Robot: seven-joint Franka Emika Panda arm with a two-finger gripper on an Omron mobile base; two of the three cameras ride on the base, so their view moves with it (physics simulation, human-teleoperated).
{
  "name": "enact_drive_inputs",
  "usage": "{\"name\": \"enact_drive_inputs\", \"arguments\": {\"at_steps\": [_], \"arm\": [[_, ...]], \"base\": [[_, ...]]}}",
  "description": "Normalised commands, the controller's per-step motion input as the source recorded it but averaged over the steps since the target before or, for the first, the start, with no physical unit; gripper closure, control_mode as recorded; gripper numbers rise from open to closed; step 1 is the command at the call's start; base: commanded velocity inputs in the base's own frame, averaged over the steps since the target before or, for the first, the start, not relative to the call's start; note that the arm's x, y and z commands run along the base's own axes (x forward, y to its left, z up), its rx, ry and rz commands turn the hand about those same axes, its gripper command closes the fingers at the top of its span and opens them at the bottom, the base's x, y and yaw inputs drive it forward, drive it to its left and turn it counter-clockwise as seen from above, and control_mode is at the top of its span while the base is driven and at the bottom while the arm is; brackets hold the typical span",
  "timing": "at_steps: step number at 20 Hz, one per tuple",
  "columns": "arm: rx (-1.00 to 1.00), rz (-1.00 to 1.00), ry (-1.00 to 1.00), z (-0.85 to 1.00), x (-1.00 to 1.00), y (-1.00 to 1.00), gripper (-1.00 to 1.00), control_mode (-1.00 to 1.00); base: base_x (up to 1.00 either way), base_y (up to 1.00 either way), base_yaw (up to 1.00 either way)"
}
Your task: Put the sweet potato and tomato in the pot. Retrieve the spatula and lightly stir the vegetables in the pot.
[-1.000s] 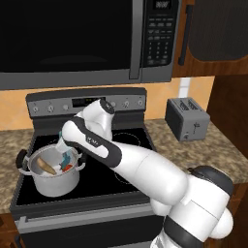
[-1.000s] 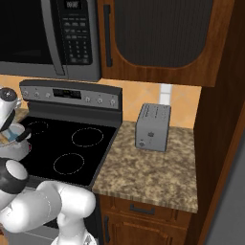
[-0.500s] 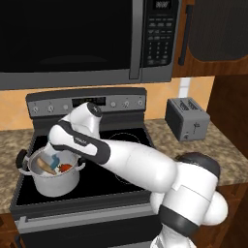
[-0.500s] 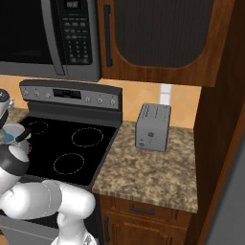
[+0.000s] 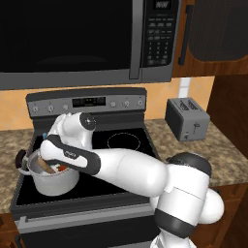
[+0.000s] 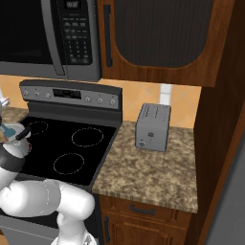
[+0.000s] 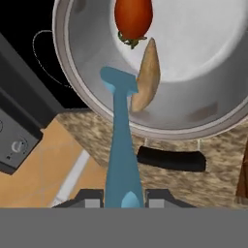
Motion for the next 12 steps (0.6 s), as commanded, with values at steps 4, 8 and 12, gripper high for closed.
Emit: {"name": "enact_drive_inputs", "arguments": {"at_steps": [4, 8, 12], "arm": [[0.0, -0.11, -0.02, 0.0, 0.0, 0.0, 1.0, -1.0], [0.0, -0.09, 0.03, 0.0, -0.03, 0.0, 1.0, -1.0], [0.0, -0.04, 0.11, 0.0, -0.06, 0.0, 1.0, -1.0]], "base": [[0.0, 0.0, 0.0], [0.0, 0.0, 0.0], [0.0, 0.0, 0.0]]}}
